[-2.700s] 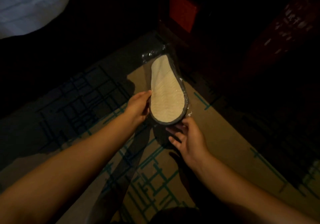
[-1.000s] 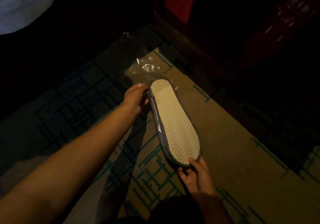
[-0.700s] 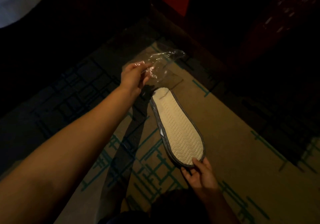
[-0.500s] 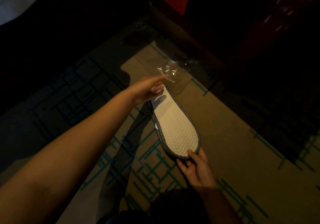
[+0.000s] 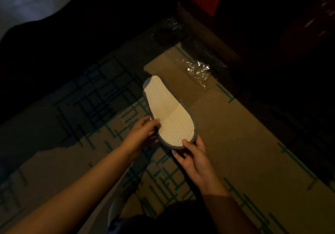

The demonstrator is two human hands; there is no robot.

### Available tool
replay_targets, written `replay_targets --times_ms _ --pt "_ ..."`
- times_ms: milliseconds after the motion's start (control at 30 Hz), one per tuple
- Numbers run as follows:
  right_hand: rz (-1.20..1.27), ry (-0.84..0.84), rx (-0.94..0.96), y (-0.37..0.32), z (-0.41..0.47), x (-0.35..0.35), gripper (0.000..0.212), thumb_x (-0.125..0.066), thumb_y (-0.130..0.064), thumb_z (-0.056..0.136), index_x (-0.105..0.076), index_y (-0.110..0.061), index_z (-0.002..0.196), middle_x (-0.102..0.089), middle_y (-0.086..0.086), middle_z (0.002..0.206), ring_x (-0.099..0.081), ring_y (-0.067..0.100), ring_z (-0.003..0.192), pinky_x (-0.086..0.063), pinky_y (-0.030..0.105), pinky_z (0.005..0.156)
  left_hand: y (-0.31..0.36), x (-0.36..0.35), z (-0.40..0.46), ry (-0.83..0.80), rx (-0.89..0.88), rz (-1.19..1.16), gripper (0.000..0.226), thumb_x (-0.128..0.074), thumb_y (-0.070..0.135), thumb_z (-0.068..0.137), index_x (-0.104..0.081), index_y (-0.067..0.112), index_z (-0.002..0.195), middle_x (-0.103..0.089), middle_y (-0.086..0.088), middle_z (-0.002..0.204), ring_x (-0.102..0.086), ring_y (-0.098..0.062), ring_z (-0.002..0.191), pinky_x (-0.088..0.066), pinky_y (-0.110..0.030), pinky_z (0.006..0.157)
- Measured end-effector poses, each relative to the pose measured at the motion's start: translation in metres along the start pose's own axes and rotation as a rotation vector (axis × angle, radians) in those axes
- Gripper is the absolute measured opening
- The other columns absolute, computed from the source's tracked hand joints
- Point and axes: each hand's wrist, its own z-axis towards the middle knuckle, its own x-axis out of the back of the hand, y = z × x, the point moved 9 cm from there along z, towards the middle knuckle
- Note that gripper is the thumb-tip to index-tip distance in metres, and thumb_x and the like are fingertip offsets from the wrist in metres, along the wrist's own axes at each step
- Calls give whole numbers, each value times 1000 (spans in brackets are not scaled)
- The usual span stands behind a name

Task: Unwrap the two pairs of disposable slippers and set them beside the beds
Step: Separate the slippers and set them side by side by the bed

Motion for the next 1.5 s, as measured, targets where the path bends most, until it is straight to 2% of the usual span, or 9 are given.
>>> replay_targets --times_ms 133,333,667,800,933,1033,1133,1300,1500 --pt "-84 -84 -93 8 5 -14 32 -62 -13 78 -62 -31 105 -74 -1 100 -67 20 96 -56 41 75 -2 15 -2 31 -32 -34 59 -56 4 87 -34 24 138 -63 -5 89 -61 -11 68 -51 -24 55" --pt "-469 -32 29 -16 15 -9 20 -55 -2 87 -57 -19 97 -69 8 100 -67 24 94 -57 36 79 19 36 -7 288 -195 432 73 -69 38 76 -38 14 138 -47 -9 140 -49 -22 123 -45 -43 102" --pt "-673 -84 198 -19 14 -35 12 -61 -9 85 -58 -20 89 -70 -4 82 -67 5 75 -56 22 68 12 -5 -13 87 -156 246 79 -72 28 76 -30 22 142 -42 -2 145 -49 -11 116 -49 -38 96" --pt "-707 -12 239 -33 22 -26 13 -61 -10 85 -61 -22 81 -73 -7 71 -67 2 69 -53 16 57 -7 1 -12 -77 -43 -127 31 -51 11 90 -58 21 118 -74 9 89 -68 -1 72 -55 -20 57" --pt "-839 -49 255 -38 25 -31 26 -73 -25 75 -61 -34 96 -70 -14 88 -66 -2 84 -50 13 66 -23 14 -11 -82 -17 -232 22 -46 9 92 -61 15 107 -74 8 71 -68 -3 65 -56 -20 55" --pt "-1304 -12 256 -27 21 -39 79 -71 -62 50 -50 -38 123 -59 -20 111 -57 3 104 -49 28 88 -25 9 -10 -67 -29 -207 30 -50 8 90 -57 12 118 -70 -2 89 -65 -11 77 -55 -26 68" --pt "-1504 49 445 -32 12 -48 76 -67 -55 61 -45 -34 130 -56 -6 131 -53 15 117 -47 37 96 -22 4 -7 -101 -27 -235 27 -50 6 90 -60 14 113 -75 2 81 -69 -10 72 -58 -23 61" --pt "-1100 43 432 -52 7 -37 46 -61 -18 85 -52 -27 129 -62 -7 115 -60 13 106 -53 23 84 -34 21 -4 11 23 -402 25 -45 4 91 -62 16 104 -74 7 66 -69 -4 59 -57 -21 52" --pt "-632 219 414 -98 9 -10 28 -47 -15 93 -60 -31 112 -63 -6 108 -61 19 101 -57 22 64 -42 48 4 118 50 -451 17 -48 7 92 -61 19 90 -66 2 87 -62 -10 78 -49 -29 75"
